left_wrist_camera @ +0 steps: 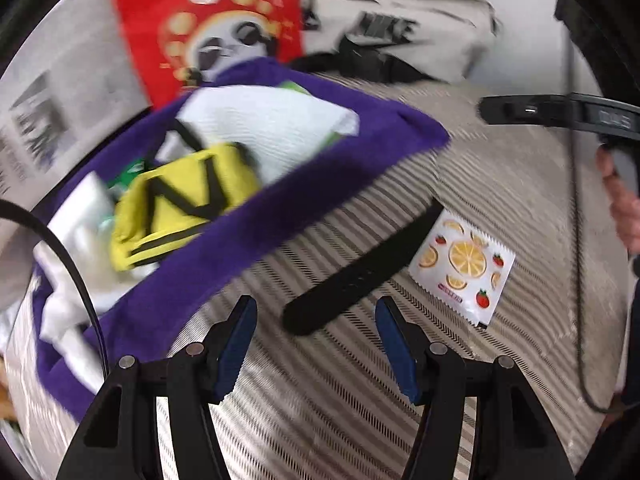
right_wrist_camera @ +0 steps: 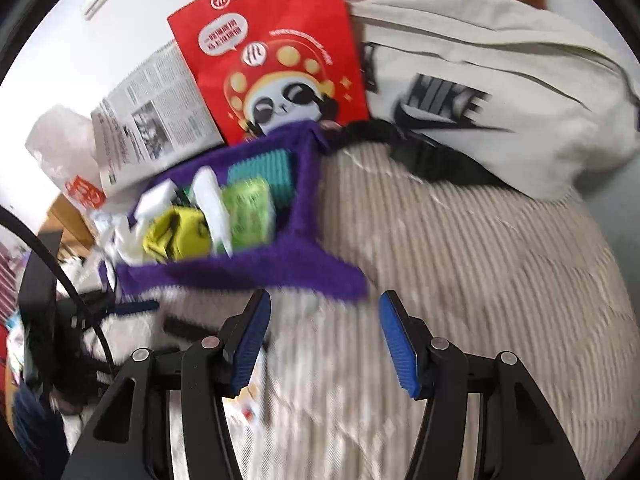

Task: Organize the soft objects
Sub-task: 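Grasp the black watch band with the left gripper while the right moves to the orange-print packet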

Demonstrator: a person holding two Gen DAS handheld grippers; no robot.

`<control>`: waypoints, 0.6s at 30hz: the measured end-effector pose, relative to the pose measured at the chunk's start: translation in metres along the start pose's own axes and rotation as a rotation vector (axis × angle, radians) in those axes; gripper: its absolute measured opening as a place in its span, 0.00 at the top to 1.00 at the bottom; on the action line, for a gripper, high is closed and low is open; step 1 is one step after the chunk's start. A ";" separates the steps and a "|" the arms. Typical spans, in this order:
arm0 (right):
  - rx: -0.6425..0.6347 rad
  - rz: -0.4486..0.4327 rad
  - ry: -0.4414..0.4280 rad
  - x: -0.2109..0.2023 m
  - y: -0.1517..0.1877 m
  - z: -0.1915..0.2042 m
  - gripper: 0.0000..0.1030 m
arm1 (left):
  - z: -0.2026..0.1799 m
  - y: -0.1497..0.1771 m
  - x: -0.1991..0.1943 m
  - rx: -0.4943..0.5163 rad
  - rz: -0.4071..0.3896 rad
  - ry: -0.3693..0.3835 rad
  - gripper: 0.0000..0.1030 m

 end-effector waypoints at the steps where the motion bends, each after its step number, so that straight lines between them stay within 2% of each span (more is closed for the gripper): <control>1: -0.002 0.003 0.013 -0.003 0.007 -0.003 0.45 | -0.004 -0.001 0.002 0.029 0.000 0.006 0.42; 3: 0.004 0.012 0.032 -0.010 0.024 -0.011 0.45 | -0.011 -0.008 0.004 0.095 -0.022 0.014 0.42; 7: 0.051 0.035 0.051 -0.014 0.051 -0.024 0.45 | -0.021 -0.023 0.009 0.154 -0.030 0.054 0.44; 8: 0.056 0.038 0.057 -0.014 0.056 -0.025 0.45 | -0.024 -0.026 0.010 0.159 -0.026 0.081 0.55; 10: 0.065 0.051 0.064 -0.012 0.064 -0.027 0.45 | -0.032 -0.028 0.009 0.166 -0.023 0.129 0.69; 14: 0.070 0.071 0.066 -0.008 0.070 -0.026 0.45 | -0.038 -0.023 0.007 0.162 -0.024 0.092 0.80; 18: 0.053 0.067 0.045 -0.008 0.068 -0.018 0.45 | -0.042 -0.007 0.001 0.124 -0.002 0.113 0.81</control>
Point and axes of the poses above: each gripper's, at about its wrist camera, not at the fingertips, and x roughly the way its jaws point, z to its left, y to its underside, the point moved 8 cm from there along x, roughly the way its jaws point, and after that the axes turned 9 degrees about z, right-handed, at the moved point
